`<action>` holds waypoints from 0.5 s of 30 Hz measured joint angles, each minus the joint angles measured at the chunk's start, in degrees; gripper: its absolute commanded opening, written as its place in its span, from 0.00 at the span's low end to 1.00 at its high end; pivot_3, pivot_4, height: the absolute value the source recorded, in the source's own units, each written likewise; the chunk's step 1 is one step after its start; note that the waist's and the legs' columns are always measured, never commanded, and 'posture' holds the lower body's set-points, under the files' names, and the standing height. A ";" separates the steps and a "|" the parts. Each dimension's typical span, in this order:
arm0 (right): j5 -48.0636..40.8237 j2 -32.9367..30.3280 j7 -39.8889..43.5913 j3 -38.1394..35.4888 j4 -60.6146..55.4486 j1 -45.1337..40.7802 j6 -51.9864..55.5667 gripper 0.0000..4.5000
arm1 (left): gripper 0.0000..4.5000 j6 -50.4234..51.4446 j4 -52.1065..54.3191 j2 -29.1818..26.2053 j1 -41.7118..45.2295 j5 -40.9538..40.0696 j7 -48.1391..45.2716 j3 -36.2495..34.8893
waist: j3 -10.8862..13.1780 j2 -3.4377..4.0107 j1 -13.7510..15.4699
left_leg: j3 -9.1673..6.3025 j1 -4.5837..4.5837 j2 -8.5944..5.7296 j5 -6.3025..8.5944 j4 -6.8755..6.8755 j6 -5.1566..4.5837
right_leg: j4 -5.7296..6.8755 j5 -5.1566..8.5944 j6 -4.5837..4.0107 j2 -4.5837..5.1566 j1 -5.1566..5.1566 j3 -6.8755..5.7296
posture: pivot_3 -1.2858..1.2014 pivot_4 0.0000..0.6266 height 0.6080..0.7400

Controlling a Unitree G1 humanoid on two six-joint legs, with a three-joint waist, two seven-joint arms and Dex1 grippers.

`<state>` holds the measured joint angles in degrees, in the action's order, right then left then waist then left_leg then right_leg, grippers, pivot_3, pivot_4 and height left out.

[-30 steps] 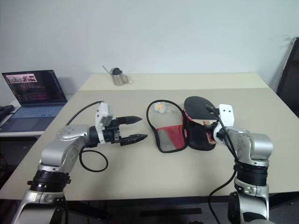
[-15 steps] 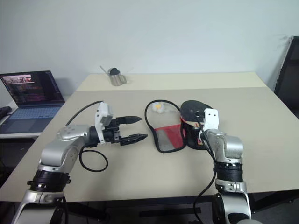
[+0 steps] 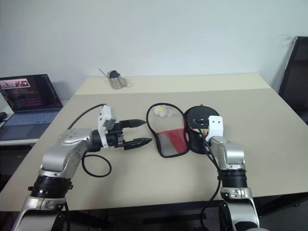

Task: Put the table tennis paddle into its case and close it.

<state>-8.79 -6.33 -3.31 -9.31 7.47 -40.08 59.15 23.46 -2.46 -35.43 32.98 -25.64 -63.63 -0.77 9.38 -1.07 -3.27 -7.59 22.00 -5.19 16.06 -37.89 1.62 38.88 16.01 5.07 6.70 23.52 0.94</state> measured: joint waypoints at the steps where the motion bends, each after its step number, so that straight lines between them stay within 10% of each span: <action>1: 0.27 0.00 0.04 0.09 0.00 0.00 0.00 0.25 | 1.00 0.00 0.00 0.00 0.00 0.00 0.00 0.00 | 0.00 0.00 0.00 | -0.01 0.00 0.00 0.00 0.00 0.00 | 0.00 0.00 0.00 0.00 0.00 0.00 | 0.52 0.24 1.00; 8: 0.64 0.21 0.77 0.39 0.00 0.00 0.00 0.25 | 1.00 0.00 0.00 0.00 -0.01 -0.01 -0.03 0.03 | 0.00 0.00 -0.01 | 0.00 0.00 0.01 0.00 0.00 0.00 | 0.00 0.00 0.00 0.00 0.00 0.00 | 0.52 0.24 1.00; 15: 0.71 1.36 0.45 -0.08 -0.56 -0.03 0.16 0.75 | 1.00 0.00 0.28 0.00 -0.08 -0.01 0.00 0.03 | 0.00 0.00 0.00 | -0.01 -0.01 0.00 0.00 -0.01 0.00 | 0.01 0.00 0.00 -0.01 -0.01 0.00 | 0.52 0.24 1.00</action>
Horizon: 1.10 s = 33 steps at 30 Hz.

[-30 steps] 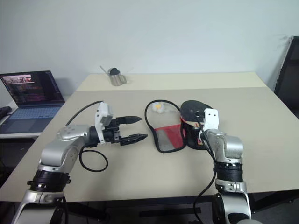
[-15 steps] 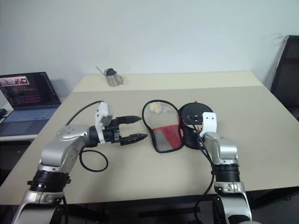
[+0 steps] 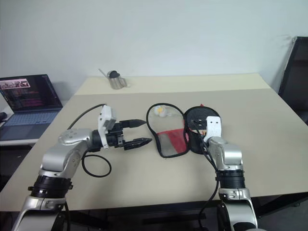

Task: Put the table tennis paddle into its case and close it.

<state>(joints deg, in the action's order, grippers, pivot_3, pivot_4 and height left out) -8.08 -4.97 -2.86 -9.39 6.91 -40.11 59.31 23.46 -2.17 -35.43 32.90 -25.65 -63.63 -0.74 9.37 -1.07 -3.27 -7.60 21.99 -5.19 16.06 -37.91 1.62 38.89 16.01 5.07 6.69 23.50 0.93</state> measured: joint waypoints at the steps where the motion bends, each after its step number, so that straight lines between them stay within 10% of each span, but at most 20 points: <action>1: 0.01 0.01 -0.03 -0.01 -0.05 0.00 0.01 0.82 | 1.00 0.00 0.02 0.00 0.00 0.00 0.00 0.00 | 0.00 0.00 0.00 | 0.00 0.00 0.00 0.00 0.00 0.00 | 0.00 0.00 0.00 0.00 0.00 0.00 | 0.52 0.24 1.00; 4: 0.03 0.02 0.03 0.02 -0.52 0.05 0.13 0.99 | 1.00 0.00 0.04 0.00 -0.03 0.00 0.11 0.00 | 0.00 0.00 0.00 | 0.00 0.00 0.00 0.00 0.01 0.00 | 0.01 0.00 0.00 0.00 0.01 0.00 | 0.52 0.24 1.00; 17: -10.31 -13.04 18.28 2.86 -23.30 6.66 4.60 0.99 | 1.00 -1.45 -2.14 0.29 -1.52 2.58 7.25 -1.53 | 0.01 0.01 0.20 | -0.03 -0.04 -0.01 0.11 0.00 -0.19 | -0.05 0.00 0.01 -0.01 -0.08 -0.05 | 0.52 0.24 1.00; 33: -23.69 -28.45 38.72 -2.36 -26.97 9.09 -1.13 0.99 | 1.00 -11.03 -30.52 4.57 7.83 16.20 18.71 0.28 | 0.05 -0.09 1.45 | -0.08 0.00 -0.04 0.11 -0.03 -0.19 | -0.13 0.00 0.01 0.03 -0.16 -0.15 | 0.52 0.24 1.00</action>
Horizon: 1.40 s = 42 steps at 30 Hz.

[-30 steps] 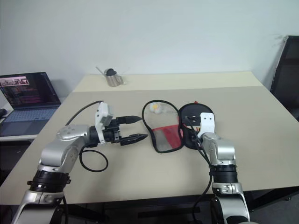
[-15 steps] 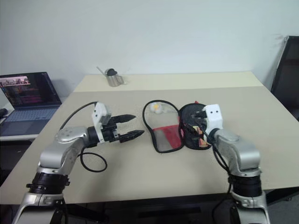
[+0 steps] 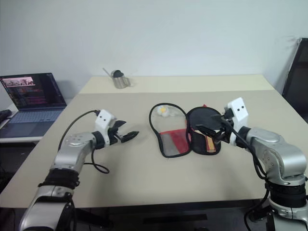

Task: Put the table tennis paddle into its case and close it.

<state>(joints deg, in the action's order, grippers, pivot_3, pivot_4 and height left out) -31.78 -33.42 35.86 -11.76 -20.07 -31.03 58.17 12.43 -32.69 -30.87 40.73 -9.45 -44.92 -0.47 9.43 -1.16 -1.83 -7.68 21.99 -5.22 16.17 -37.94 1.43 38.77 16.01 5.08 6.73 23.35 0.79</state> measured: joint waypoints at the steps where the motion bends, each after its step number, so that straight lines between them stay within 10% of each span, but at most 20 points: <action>1: -0.55 -0.06 0.26 0.01 -0.02 0.03 0.00 0.99 | 1.00 -0.53 -1.84 0.67 0.91 0.64 0.38 0.19 | 0.01 -0.02 0.03 | -0.01 0.01 0.00 0.00 0.00 0.00 | 0.00 0.00 0.00 0.00 0.00 -0.01 | 0.52 0.24 1.00; 17: -3.18 -3.27 0.74 -0.26 -1.04 3.11 -0.39 0.99 | 1.00 -10.24 -32.44 13.55 16.88 6.67 -0.76 2.94 | 0.31 -0.52 0.09 | 0.01 0.07 -0.03 -0.08 -0.02 0.15 | -0.02 0.00 0.01 0.02 0.02 -0.05 | 0.52 0.24 1.00; 42: -4.66 -12.45 -3.70 -11.27 0.45 5.80 -0.50 0.99 | 1.00 -15.38 -35.21 29.25 27.92 6.57 -2.41 1.23 | 0.49 -0.83 0.17 | 0.01 0.22 -0.05 -0.09 -0.05 0.15 | -0.07 -0.01 0.04 0.07 0.04 -0.14 | 0.52 0.24 1.00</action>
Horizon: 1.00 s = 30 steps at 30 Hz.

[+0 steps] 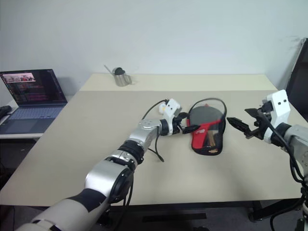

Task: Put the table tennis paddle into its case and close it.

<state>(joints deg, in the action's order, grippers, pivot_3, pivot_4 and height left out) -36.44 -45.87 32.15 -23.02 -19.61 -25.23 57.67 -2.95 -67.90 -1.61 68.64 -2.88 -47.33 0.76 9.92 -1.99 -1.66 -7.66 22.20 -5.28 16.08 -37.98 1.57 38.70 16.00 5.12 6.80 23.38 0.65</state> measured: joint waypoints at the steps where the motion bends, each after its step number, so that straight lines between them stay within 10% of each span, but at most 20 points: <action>1: 0.42 0.10 -0.34 0.44 0.20 0.00 -0.12 0.99 | 1.00 0.00 0.00 -0.40 0.00 0.00 -0.21 -0.01 | 0.00 0.00 0.00 | 0.00 0.00 0.00 0.00 -0.01 0.00 | 0.01 0.00 0.00 0.00 0.00 0.00 | 0.52 0.24 1.00; 9: 6.55 1.93 -4.07 6.92 11.13 -3.34 -2.64 0.99 | 1.00 0.21 6.16 -5.98 -4.50 -2.03 -8.10 -1.22 | -0.01 0.02 -0.19 | 0.06 -0.07 0.00 -0.01 -0.01 0.01 | 0.10 0.00 0.00 0.00 0.05 0.10 | 0.52 0.24 1.00; 16: 13.69 3.93 -2.41 15.34 25.12 -8.68 -10.65 0.99 | 1.00 13.01 32.67 -15.09 -18.51 -10.69 -20.91 -1.29 | -0.02 0.05 -0.67 | 0.08 -0.04 0.03 -0.02 -0.02 0.03 | 0.13 0.00 -0.01 -0.02 0.13 0.17 | 0.52 0.24 1.00; 30: 26.13 10.22 2.86 25.07 53.95 -19.66 -25.23 0.99 | 1.00 26.88 56.51 -25.02 -29.16 -17.57 -15.19 -4.94 | -0.02 0.06 -0.27 | 0.06 -0.07 0.04 -0.02 -0.06 0.04 | 0.14 0.00 -0.02 -0.02 0.10 0.15 | 0.52 0.24 1.00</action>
<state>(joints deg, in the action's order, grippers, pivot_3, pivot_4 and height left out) -10.31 -35.66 35.01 2.04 34.33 -44.88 32.44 23.93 -11.39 -26.63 39.49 -20.45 -62.52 -4.19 9.89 -1.92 -1.93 -7.60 22.13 -5.24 16.06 -38.05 1.62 38.83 16.00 5.10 6.78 23.49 0.80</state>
